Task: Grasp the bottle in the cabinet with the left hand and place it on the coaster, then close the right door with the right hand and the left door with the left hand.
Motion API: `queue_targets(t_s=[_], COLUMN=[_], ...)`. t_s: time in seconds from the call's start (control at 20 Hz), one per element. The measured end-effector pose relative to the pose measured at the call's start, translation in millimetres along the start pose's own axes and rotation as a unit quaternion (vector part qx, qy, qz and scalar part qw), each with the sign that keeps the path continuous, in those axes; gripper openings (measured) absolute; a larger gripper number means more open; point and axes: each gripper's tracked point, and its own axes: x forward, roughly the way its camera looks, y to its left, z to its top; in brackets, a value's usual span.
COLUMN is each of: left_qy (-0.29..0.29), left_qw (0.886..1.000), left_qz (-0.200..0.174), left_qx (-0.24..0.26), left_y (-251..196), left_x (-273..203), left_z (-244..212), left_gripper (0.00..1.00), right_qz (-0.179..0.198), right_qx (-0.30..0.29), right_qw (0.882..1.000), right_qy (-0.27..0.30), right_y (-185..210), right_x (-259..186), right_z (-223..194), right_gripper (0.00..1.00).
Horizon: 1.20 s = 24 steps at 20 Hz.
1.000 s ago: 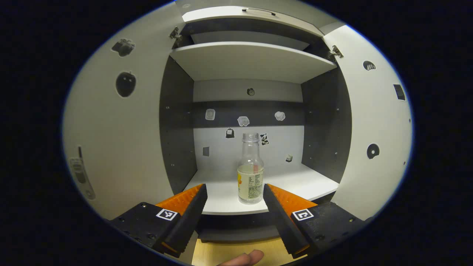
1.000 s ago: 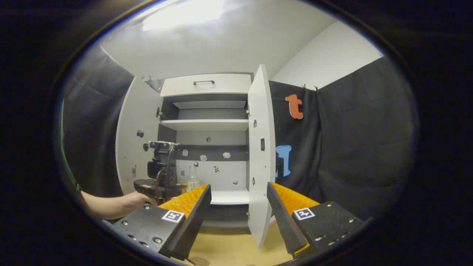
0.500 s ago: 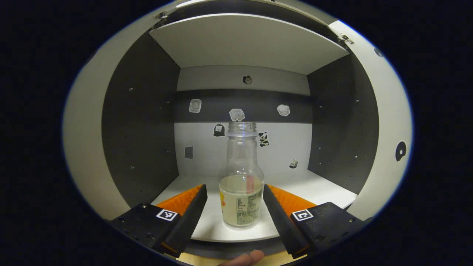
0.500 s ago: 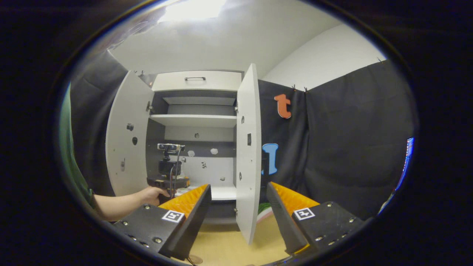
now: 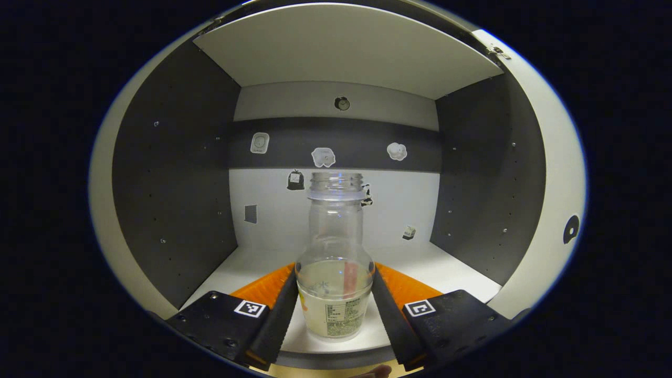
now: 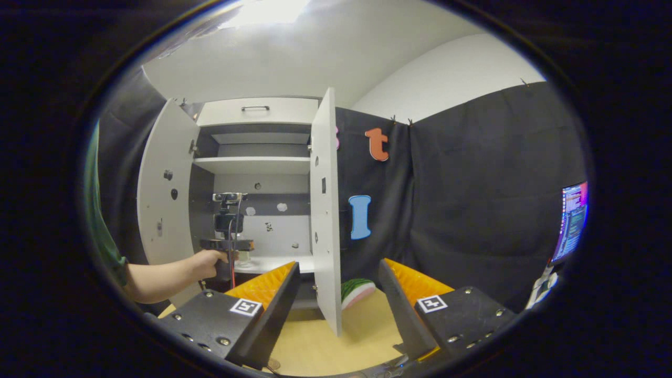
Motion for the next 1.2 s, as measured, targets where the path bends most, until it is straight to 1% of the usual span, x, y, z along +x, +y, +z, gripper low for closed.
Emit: queue_targets(t_s=[0.05, 0.1, 0.15, 0.2, 0.25, 0.3, 0.6, 0.65, 0.75, 0.8, 0.85, 0.9, 1.0, 1.05, 1.1, 1.15, 1.2], left_qy=[-0.003, -0.007, -0.01, -0.011, -0.013, -0.013, -0.034, -0.042, -0.048, -0.049, -0.049, -0.045, -0.028, -0.02, -0.015, -0.015, -0.016], left_qw=[1.0, 1.0, 1.0, 1.0, 0.999, 0.999, 0.999, 0.998, 0.998, 0.998, 0.997, 0.997, 0.998, 0.999, 0.999, 0.999, 0.999], left_qz=[-0.003, -0.007, -0.011, -0.019, -0.026, -0.03, -0.034, -0.036, -0.037, -0.037, -0.039, -0.039, -0.034, -0.034, -0.031, -0.029, -0.028], left_qx=[-0.001, -0.006, -0.013, -0.022, -0.029, -0.032, -0.017, -0.016, -0.023, -0.029, -0.035, -0.039, -0.039, -0.036, -0.031, -0.03, -0.033], left_y=[-2, -4, -6, -10, -15, -16, -27, -29, -30, -30, -31, -30, -28, -28, -26, -25, -25], left_x=[-11, -22, -35, -47, -61, -77, -163, -178, -206, -218, -228, -236, -253, -261, -266, -269, -275], left_z=[5, 10, 14, 16, 19, 21, 32, 34, 31, 25, 19, 8, -23, -40, -56, -71, -90], left_gripper=[0.81, 0.81, 0.81, 0.81, 0.81, 0.81, 0.81, 0.82, 0.81, 0.81, 0.81, 0.81, 0.81, 0.79, 0.81, 0.81, 0.81], right_qz=[-0.002, -0.006, -0.007, -0.007, -0.003, 0.002, 0.02, 0.024, 0.028, 0.031, 0.037, 0.045, 0.061, 0.065, 0.067, 0.068, 0.074], right_qx=[0.001, 0.002, 0.004, 0.009, 0.014, 0.019, 0.016, 0.021, 0.02, 0.016, 0.014, 0.014, 0.013, 0.011, 0.011, 0.017, 0.024], right_qw=[1.0, 1.0, 1.0, 1.0, 1.0, 1.0, 1.0, 0.999, 0.999, 0.999, 0.999, 0.999, 0.998, 0.998, 0.998, 0.998, 0.997], right_qy=[0.0, 0.0, -0.001, -0.002, -0.004, -0.007, -0.011, -0.009, -0.005, -0.002, -0.002, -0.003, -0.003, -0.002, 0.001, 0.004, 0.008], right_y=[-5, -11, -15, -18, -20, -21, -35, -36, -38, -39, -37, -35, -29, -29, -29, -30, -28], right_x=[-3, -7, -10, -12, -16, -20, -36, -38, -39, -40, -42, -43, -43, -43, -41, -39, -38], right_z=[-1, 0, 1, 4, 6, 9, 5, 4, -1, -3, -5, -6, -9, -12, -14, -16, -15], right_gripper=[0.88, 0.92, 0.92, 0.88, 0.92, 0.92, 0.92, 0.88, 0.88, 0.92, 0.88, 0.92, 0.92, 0.92, 0.92, 0.88, 0.92])
